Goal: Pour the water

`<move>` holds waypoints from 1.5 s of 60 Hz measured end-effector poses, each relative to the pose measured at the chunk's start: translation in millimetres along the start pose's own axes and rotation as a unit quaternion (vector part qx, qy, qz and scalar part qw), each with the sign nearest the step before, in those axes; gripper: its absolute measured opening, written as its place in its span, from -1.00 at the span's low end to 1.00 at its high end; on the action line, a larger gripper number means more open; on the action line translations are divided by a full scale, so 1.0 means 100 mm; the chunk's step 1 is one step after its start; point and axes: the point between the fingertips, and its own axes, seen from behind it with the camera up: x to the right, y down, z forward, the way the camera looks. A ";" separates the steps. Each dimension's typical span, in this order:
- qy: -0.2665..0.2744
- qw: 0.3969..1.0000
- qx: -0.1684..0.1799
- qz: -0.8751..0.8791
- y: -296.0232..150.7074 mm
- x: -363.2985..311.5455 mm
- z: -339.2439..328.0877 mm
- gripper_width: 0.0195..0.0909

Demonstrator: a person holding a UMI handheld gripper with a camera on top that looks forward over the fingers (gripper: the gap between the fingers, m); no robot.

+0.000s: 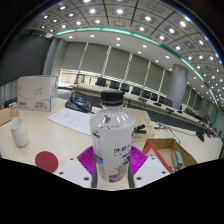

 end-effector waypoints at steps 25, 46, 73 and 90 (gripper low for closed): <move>0.089 0.914 0.040 -0.393 -1.22 -1.16 -0.32 -0.39; 0.124 0.706 0.055 -0.695 -1.14 -2.02 -0.14 -0.39; 0.103 0.691 0.064 -0.712 -1.19 -2.12 -0.04 -0.38; -0.021 0.934 0.045 -0.353 -1.14 -2.11 -0.27 -0.37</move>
